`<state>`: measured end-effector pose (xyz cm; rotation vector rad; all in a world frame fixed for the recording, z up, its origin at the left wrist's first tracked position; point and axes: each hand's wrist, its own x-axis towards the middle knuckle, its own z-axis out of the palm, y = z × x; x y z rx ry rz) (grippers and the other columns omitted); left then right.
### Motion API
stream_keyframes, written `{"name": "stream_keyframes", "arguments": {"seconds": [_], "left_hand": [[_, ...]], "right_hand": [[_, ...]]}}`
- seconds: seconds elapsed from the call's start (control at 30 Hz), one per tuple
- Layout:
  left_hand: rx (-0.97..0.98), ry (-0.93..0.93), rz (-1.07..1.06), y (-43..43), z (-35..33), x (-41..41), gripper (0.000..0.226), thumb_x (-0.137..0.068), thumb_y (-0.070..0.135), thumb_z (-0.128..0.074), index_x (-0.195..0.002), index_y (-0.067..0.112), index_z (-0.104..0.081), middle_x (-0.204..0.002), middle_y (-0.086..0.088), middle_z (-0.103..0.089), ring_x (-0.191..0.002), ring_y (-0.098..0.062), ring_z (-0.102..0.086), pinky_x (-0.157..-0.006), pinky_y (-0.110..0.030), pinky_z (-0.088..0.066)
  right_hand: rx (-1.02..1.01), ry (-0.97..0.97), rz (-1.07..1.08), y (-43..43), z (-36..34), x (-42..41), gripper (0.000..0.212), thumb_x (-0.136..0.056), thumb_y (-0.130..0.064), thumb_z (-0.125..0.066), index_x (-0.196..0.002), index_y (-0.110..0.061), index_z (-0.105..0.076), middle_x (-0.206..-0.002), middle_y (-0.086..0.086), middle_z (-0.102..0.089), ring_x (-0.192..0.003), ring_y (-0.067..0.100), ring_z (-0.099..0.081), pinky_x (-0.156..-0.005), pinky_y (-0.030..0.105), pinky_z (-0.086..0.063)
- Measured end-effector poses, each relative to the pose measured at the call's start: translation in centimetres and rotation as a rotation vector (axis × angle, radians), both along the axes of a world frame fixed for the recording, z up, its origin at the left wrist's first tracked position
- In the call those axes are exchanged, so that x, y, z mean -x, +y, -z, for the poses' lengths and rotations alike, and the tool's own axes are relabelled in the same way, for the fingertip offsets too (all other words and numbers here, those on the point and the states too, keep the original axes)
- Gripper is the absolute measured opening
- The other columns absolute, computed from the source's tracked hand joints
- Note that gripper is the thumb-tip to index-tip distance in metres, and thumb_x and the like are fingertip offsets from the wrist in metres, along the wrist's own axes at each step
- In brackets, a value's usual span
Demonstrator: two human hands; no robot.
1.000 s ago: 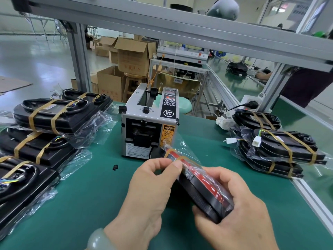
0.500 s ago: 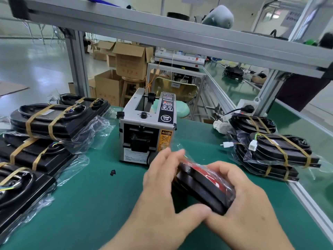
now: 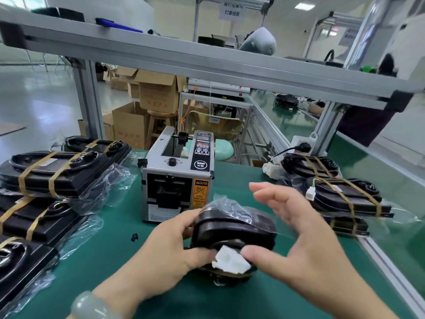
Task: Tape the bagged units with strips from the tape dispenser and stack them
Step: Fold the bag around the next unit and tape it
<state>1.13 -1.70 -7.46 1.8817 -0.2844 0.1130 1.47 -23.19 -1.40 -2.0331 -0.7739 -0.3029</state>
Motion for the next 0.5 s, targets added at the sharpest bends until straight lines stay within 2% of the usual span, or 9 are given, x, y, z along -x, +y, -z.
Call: {"name": "stream_keyframes", "arguments": {"seconds": [0.07, 0.13, 0.2, 0.27, 0.33, 0.43, 0.5], "left_hand": [[-0.014, 0.000, 0.051, 0.5, -0.2, -0.3, 0.060, -0.071, 0.012, -0.082, -0.114, 0.047, -0.060, -0.114, 0.019, -0.068, -0.109, 0.001, -0.061, -0.092, -0.014, -0.045], [-0.010, 0.018, 0.086, 0.8, -0.6, -0.4, 0.060, -0.072, 0.009, -0.080, -0.114, 0.046, -0.060, -0.115, 0.018, -0.067, -0.109, 0.002, -0.060, -0.091, -0.012, -0.043], [0.070, 0.062, 0.132, 0.8, -1.1, -0.2, 0.064, -0.071, 0.010, -0.077, -0.123, 0.040, -0.057, -0.120, 0.018, -0.065, -0.114, 0.001, -0.058, -0.095, -0.016, -0.044], [0.254, 0.082, 0.075, 0.8, -1.9, 0.2, 0.074, -0.067, 0.019, -0.075, -0.133, 0.035, -0.047, -0.126, 0.022, -0.060, -0.119, 0.001, -0.055, -0.102, -0.023, -0.044], [0.335, -0.052, -0.020, 0.7, -3.1, 0.7, 0.077, -0.062, 0.035, -0.076, -0.132, 0.043, -0.045, -0.132, 0.025, -0.054, -0.124, 0.003, -0.048, -0.104, -0.030, -0.042], [0.085, -0.319, -0.024, -0.8, -5.5, 1.8, 0.072, -0.059, 0.046, -0.073, -0.125, 0.058, -0.046, -0.139, 0.026, -0.044, -0.129, 0.005, -0.042, -0.098, -0.019, -0.043], [-0.111, -0.452, -0.101, -1.7, -6.0, 2.0, 0.050, -0.064, 0.047, -0.070, -0.112, 0.049, -0.058, -0.134, 0.026, -0.047, -0.128, 0.003, -0.044, -0.099, -0.017, -0.041]], "right_hand": [[-0.094, -0.002, 0.002, 0.6, 1.1, 0.1, 0.046, -0.069, -0.040, -0.071, -0.112, -0.037, -0.054, -0.128, -0.020, -0.056, -0.123, 0.004, -0.050, -0.101, 0.015, -0.035], [-0.136, 0.051, -0.001, 0.9, 1.4, -0.2, 0.042, -0.072, -0.037, -0.074, -0.111, -0.032, -0.059, -0.116, -0.017, -0.064, -0.110, 0.003, -0.059, -0.091, 0.011, -0.041], [-0.215, 0.119, -0.024, 1.5, 1.7, -0.4, 0.034, -0.072, -0.027, -0.075, -0.104, -0.028, -0.062, -0.101, -0.013, -0.070, -0.091, 0.004, -0.066, -0.078, 0.009, -0.046], [-0.312, 0.097, 0.032, 2.1, 2.2, -0.7, 0.031, -0.070, -0.022, -0.073, -0.099, -0.028, -0.063, -0.095, -0.013, -0.071, -0.084, 0.005, -0.068, -0.073, 0.009, -0.047], [-0.418, 0.096, 0.082, 2.8, 2.6, -0.9, 0.030, -0.069, -0.021, -0.073, -0.096, -0.029, -0.064, -0.093, -0.014, -0.071, -0.083, 0.003, -0.067, -0.072, 0.008, -0.047], [-0.488, 0.043, 0.093, 3.5, 2.8, -1.0, 0.030, -0.069, -0.015, -0.073, -0.095, -0.026, -0.065, -0.095, -0.016, -0.071, -0.087, 0.000, -0.067, -0.075, 0.007, -0.046], [-0.569, 0.053, 0.076, 3.7, 2.7, -0.9, 0.018, -0.073, -0.013, -0.069, -0.088, -0.021, -0.072, -0.097, -0.010, -0.072, -0.090, 0.003, -0.068, -0.076, 0.009, -0.047]]}}
